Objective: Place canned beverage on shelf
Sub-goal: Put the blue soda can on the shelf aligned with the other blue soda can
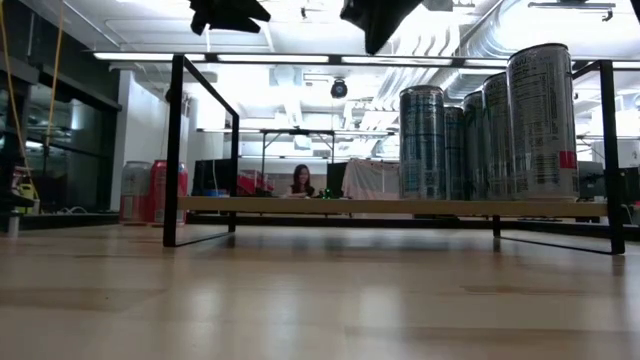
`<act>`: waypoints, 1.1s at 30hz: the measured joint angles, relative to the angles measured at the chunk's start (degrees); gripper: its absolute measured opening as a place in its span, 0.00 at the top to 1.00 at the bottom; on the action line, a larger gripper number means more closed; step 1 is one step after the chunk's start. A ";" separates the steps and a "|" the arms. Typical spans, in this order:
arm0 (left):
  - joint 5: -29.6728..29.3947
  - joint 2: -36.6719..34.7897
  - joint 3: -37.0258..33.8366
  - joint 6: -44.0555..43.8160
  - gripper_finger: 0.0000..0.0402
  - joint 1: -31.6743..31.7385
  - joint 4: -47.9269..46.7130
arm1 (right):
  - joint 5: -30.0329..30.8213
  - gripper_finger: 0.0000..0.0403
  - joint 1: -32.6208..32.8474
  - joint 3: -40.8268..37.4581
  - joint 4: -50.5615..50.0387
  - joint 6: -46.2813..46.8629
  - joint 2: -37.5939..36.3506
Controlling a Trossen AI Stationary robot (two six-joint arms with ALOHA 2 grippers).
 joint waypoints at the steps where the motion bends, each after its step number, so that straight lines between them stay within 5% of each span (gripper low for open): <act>1: -0.02 0.00 0.00 0.00 0.63 0.00 0.00 | 0.04 0.94 -0.31 0.00 -0.48 -0.95 0.29; 14: -0.02 0.00 0.02 -0.15 0.63 0.00 -0.04 | 2.71 1.00 -0.82 -0.04 -4.07 -8.41 6.45; 33: 0.00 0.00 0.04 -0.11 0.63 0.00 -0.12 | 4.96 1.00 -3.59 -0.04 -15.32 -7.14 8.01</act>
